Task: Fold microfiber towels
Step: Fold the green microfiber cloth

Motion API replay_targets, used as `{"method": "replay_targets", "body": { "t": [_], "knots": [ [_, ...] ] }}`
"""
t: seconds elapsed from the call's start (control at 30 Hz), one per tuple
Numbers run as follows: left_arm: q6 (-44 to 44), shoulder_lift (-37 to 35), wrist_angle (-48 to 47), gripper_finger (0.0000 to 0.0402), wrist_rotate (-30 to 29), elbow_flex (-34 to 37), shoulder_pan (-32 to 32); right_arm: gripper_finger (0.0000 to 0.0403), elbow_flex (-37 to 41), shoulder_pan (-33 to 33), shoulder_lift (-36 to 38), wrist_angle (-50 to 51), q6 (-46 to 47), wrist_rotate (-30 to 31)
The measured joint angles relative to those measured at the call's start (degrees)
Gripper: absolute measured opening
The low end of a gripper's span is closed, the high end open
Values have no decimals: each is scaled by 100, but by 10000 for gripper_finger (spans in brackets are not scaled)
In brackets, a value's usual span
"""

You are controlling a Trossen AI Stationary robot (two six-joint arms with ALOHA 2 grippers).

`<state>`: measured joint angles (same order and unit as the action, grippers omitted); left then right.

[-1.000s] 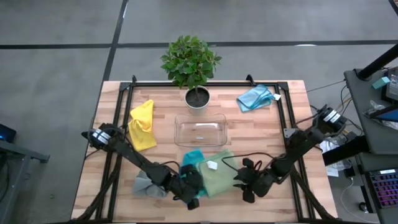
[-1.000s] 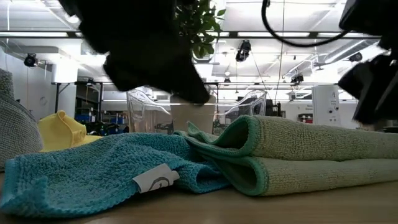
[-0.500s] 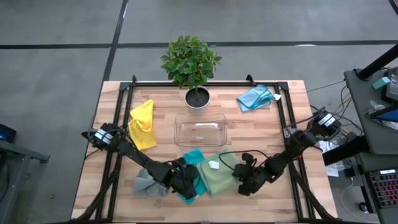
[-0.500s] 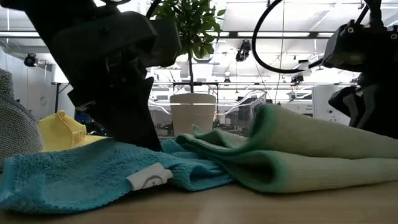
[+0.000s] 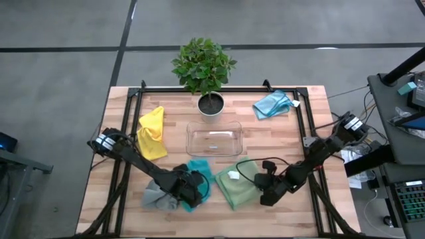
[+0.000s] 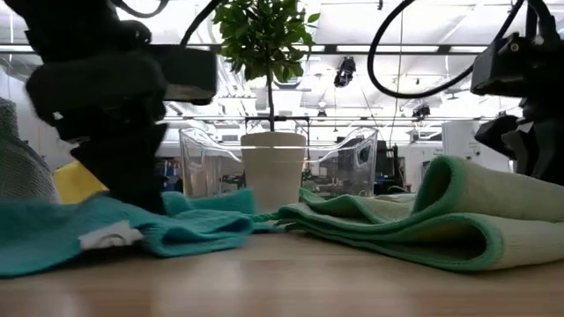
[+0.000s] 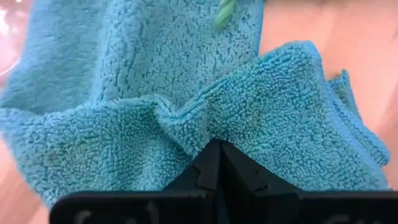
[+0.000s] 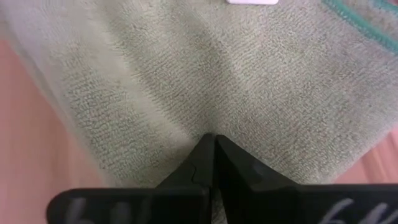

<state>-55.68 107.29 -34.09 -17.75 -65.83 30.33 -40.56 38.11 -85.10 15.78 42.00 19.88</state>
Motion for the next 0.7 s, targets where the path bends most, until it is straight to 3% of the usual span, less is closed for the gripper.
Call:
{"method": "replay_targets", "body": {
  "t": [0.13, 0.43, 0.7],
  "knots": [
    [-101, -253, -269, 0, 79, 20, 5, 9, 0, 0, 250, 59, 111, -156],
    [-21, -500, 68, 0, 8, 9, 106, 9, -9, 63, 850, 63, 640, -250],
    [664, -498, 1560, 0, -190, 5, 107, 47, -2, -75, 1368, 260, 1316, -188]
  ]
}}
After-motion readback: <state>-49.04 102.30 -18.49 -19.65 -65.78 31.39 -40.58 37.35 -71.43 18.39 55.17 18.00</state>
